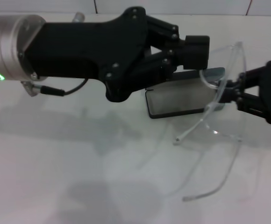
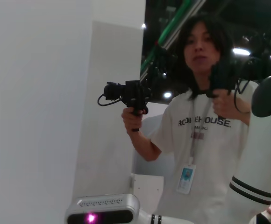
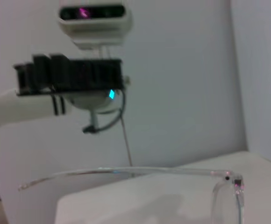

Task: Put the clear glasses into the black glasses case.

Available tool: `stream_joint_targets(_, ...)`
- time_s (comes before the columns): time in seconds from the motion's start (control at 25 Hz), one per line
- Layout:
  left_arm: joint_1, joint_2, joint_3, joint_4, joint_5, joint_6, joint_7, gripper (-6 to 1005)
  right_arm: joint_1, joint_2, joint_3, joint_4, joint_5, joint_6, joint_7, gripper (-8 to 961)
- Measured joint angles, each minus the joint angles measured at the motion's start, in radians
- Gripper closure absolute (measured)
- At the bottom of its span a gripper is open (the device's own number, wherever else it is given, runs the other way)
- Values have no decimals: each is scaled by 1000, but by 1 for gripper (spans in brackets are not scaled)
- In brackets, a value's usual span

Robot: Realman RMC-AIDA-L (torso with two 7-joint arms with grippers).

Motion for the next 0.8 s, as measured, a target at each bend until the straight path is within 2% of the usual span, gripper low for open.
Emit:
stream_joint_targets(0.16,-23,0,-1,-64,31,0,10,954,45,3,-7,65,30,-17,-49,835)
stream_joint_targets(0.4,-36,2,-4,-126,47,-2,37,949,56,4,-15,85,96,-26,-91,835)
stream_joint_targets(0.8,-50,-2,2,-128,90,0,38,949,92,3,-17,94,123,-19,-96,834)
